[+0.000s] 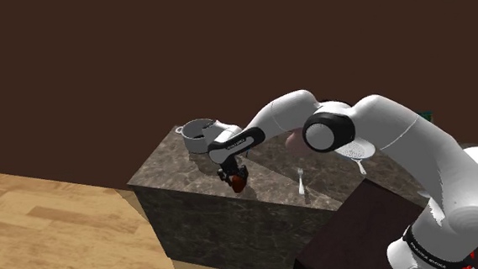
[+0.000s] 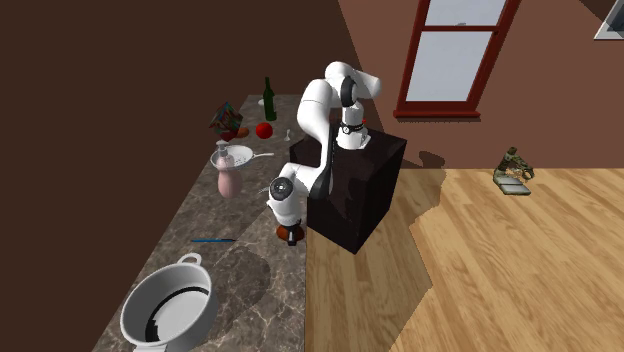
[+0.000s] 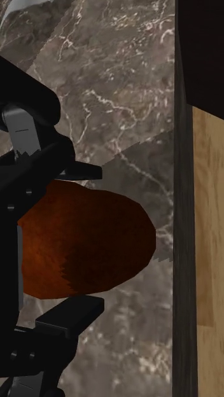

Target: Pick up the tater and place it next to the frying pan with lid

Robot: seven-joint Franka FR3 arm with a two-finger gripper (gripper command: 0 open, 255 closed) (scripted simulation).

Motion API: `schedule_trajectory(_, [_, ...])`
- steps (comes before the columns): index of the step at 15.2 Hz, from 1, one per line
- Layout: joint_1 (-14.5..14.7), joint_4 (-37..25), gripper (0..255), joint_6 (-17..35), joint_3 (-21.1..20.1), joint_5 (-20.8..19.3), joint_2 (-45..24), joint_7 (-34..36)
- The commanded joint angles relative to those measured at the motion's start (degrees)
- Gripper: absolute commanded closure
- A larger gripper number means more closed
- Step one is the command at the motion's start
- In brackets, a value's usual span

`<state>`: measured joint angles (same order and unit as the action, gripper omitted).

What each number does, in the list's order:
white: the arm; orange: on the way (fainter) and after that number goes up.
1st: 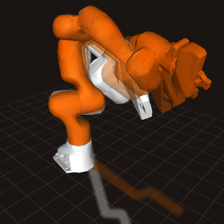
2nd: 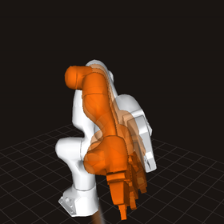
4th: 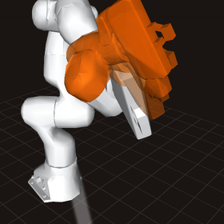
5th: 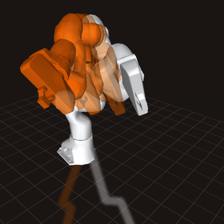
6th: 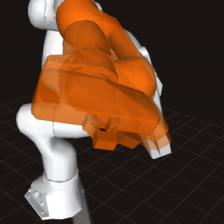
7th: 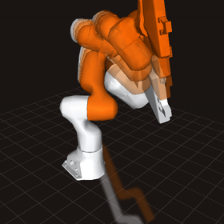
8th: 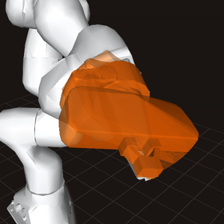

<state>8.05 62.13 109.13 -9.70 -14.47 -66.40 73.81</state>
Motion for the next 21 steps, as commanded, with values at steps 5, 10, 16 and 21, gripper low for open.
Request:
schedule_trajectory(5, [-0.33,2.70,255,-1.41,-0.37,0.25,4.05,0.05])
schedule_trajectory(10, [-0.57,4.10,255,-2.98,-0.66,0.49,7.02,-0.05])
schedule_trajectory(16, [-0.80,5.12,255,-5.19,-1.00,0.82,10.24,-0.25])
schedule_trajectory(21, [-0.95,5.47,255,-7.25,-1.25,1.11,12.66,-0.45])
